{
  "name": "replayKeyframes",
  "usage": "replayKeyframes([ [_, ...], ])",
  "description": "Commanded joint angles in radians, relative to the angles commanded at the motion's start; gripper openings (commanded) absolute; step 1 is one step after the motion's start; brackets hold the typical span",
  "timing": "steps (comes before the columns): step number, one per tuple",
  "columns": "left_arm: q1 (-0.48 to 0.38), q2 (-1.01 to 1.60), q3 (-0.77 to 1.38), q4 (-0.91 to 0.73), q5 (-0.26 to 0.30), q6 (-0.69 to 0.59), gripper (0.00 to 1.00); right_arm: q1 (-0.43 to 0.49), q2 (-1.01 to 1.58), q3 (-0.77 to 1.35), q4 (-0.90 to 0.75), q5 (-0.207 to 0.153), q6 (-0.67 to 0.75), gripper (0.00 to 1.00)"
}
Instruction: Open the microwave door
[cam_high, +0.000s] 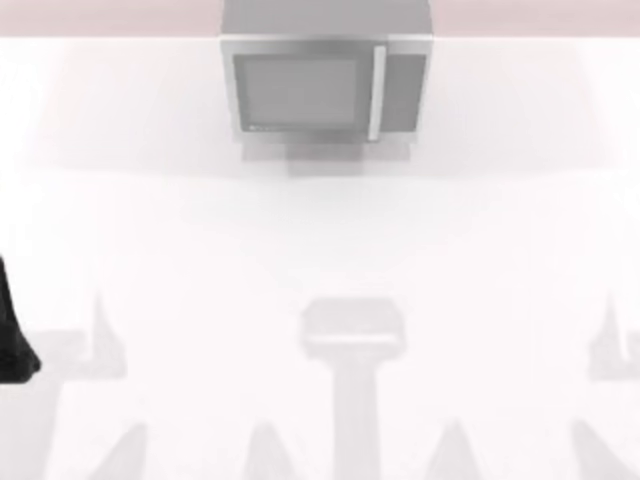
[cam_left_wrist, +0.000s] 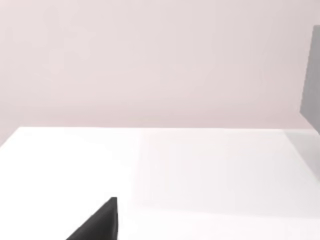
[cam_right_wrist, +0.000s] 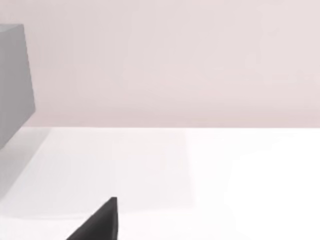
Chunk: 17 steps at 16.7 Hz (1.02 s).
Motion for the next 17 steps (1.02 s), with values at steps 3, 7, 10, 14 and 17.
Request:
replayKeyframes([
  [3,-0.005,0.010,0.010,-0.005,-0.003,-0.004,1.00,0.000,0.000,0.000,0.000,0.000,0.000,1.00],
  [7,-0.068,0.156,0.154,-0.074,-0.041,-0.053,1.00,0.000,0.000,0.000,0.000,0.000,0.000,1.00],
  [10,-0.150,0.376,0.366,-0.164,-0.092,-0.121,1.00,0.000,0.000,0.000,0.000,0.000,0.000,1.00],
  [14,-0.287,0.785,0.744,-0.306,-0.175,-0.238,1.00,0.000,0.000,0.000,0.000,0.000,0.000,1.00],
  [17,-0.397,1.129,1.061,-0.416,-0.241,-0.336,1.00,0.000,0.000,0.000,0.000,0.000,0.000,1.00],
])
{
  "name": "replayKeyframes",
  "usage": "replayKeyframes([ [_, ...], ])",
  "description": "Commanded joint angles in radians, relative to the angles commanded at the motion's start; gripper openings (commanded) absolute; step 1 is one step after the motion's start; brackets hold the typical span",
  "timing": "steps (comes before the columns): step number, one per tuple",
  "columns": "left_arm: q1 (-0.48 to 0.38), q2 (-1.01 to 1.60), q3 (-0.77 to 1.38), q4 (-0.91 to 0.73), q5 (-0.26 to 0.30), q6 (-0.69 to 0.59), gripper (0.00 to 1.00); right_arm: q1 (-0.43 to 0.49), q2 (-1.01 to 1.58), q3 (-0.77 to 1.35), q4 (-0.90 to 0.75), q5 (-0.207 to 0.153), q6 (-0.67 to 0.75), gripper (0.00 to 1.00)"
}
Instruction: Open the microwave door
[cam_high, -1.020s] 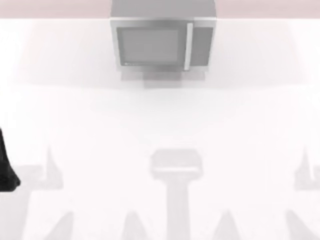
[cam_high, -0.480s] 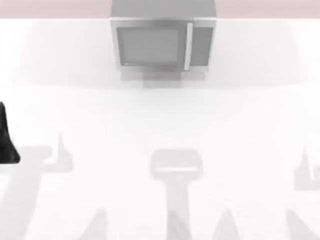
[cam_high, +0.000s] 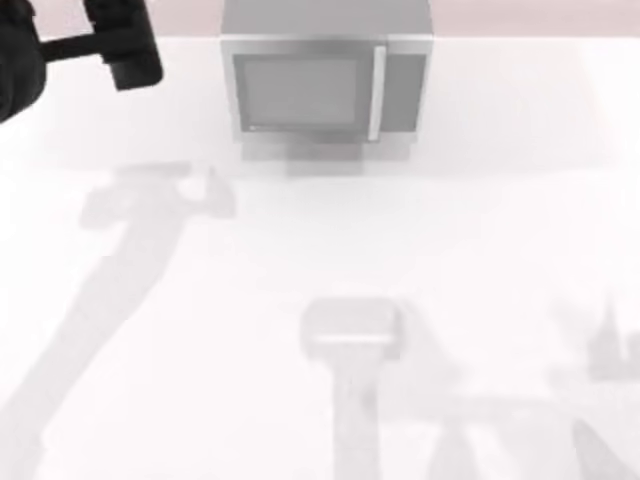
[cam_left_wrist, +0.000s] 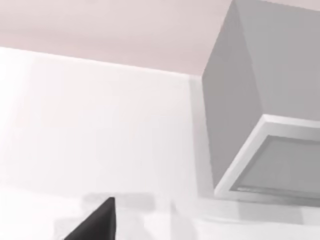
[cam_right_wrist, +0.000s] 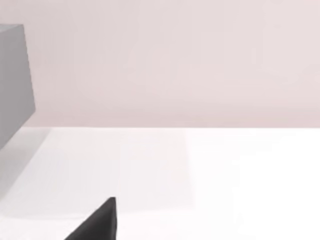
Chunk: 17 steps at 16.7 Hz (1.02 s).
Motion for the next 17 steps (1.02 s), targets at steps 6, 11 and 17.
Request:
replayKeyframes([
  [6,-0.203,0.644,0.578,-0.205,-0.119,-0.179,1.00,0.000,0.000,0.000,0.000,0.000,0.000,1.00],
  [11,-0.320,0.994,0.881,-0.340,-0.189,-0.276,1.00,0.000,0.000,0.000,0.000,0.000,0.000,1.00],
  [17,-0.358,1.092,0.967,-0.389,-0.211,-0.305,1.00,0.000,0.000,0.000,0.000,0.000,0.000,1.00],
])
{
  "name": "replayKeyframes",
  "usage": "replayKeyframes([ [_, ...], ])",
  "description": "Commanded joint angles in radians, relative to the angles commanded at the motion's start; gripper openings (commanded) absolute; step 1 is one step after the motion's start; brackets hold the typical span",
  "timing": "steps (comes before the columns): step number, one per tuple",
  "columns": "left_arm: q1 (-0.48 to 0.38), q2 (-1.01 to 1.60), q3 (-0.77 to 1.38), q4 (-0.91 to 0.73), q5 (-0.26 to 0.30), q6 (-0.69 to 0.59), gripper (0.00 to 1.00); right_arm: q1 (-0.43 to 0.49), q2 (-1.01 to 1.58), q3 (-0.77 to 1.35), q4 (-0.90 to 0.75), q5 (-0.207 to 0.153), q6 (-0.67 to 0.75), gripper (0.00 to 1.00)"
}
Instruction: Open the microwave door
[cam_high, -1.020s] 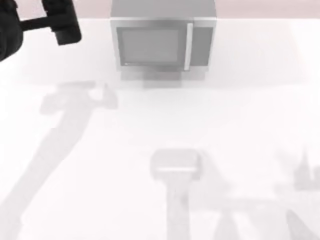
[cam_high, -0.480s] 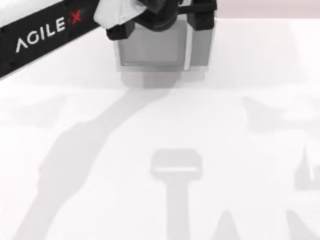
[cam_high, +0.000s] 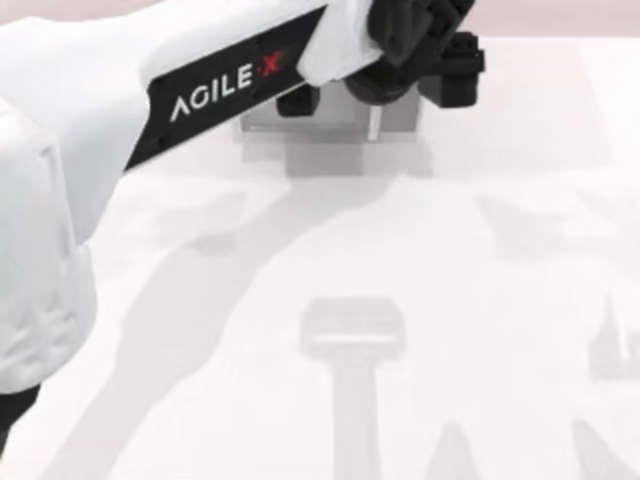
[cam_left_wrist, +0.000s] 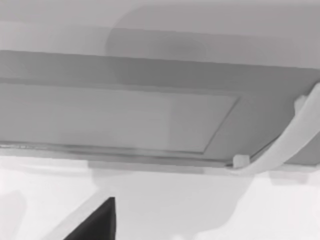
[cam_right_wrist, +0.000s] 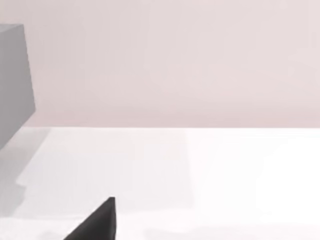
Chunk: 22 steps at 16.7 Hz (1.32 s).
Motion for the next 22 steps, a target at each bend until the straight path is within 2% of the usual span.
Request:
replayKeyframes([
  [15,0.068,0.200,0.100,0.128,0.041,0.064,1.00,0.000,0.000,0.000,0.000,0.000,0.000,1.00],
  [22,0.068,0.200,0.100,0.128,0.041,0.064,0.47,0.000,0.000,0.000,0.000,0.000,0.000,1.00],
])
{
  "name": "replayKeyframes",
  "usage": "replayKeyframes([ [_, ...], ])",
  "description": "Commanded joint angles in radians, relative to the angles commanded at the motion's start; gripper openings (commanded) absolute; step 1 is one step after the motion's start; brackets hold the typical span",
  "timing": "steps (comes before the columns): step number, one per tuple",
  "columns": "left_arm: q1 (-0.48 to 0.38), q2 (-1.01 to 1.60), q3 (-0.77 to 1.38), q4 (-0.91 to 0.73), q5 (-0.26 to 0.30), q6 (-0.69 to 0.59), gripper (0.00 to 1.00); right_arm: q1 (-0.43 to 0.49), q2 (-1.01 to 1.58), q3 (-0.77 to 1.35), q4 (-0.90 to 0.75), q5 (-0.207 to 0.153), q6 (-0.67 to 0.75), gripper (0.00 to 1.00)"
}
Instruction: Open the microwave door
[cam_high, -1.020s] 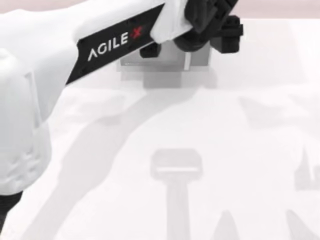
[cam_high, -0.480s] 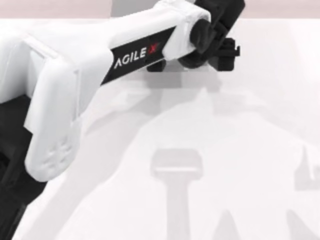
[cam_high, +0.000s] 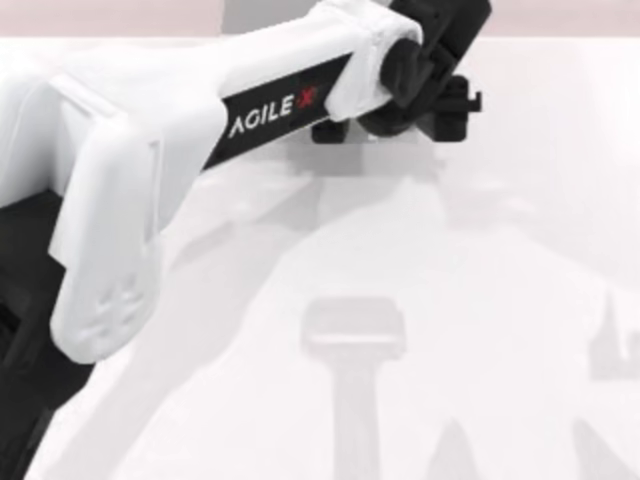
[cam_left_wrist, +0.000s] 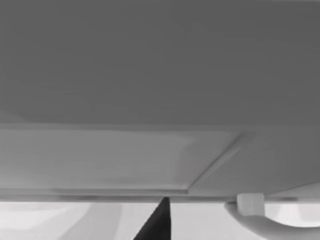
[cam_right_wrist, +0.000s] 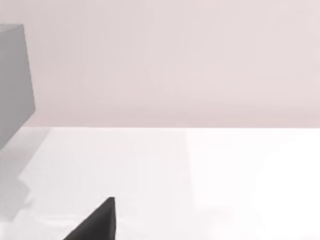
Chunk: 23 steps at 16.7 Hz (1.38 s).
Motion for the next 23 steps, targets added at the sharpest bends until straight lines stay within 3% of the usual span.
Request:
replayKeyframes([
  [6,0.000,0.000,0.000,0.000,0.000,0.000,0.02,0.000,0.000,0.000,0.000,0.000,0.000,1.00],
  [14,0.000,0.000,0.000,0.000,0.000,0.000,0.00,0.000,0.000,0.000,0.000,0.000,0.000,1.00],
  [15,-0.039,-0.028,-0.058,-0.007,0.010,-0.001,0.00,0.000,0.000,0.000,0.000,0.000,0.000,1.00],
  [23,-0.035,-0.105,-0.181,0.063,-0.021,-0.032,0.00,0.000,0.000,0.000,0.000,0.000,0.000,1.00],
])
